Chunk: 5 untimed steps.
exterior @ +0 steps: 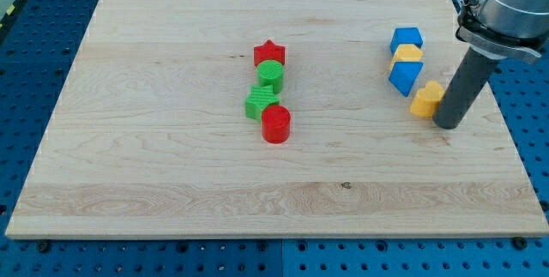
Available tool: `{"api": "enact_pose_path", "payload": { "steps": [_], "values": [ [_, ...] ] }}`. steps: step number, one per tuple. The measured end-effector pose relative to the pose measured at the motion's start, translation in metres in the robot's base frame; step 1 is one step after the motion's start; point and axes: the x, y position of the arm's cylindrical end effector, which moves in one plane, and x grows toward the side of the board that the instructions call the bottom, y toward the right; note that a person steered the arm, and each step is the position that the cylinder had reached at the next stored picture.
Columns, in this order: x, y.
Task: Slide the yellow heart near to the group of blocks
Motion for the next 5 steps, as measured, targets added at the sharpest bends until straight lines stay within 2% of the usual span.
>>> {"api": "enact_pose_path", "payload": {
  "steps": [2,3,5],
  "values": [
    [-0.004,0.022],
    [-0.020,0.021],
    [-0.020,0.013]
  ]
}}
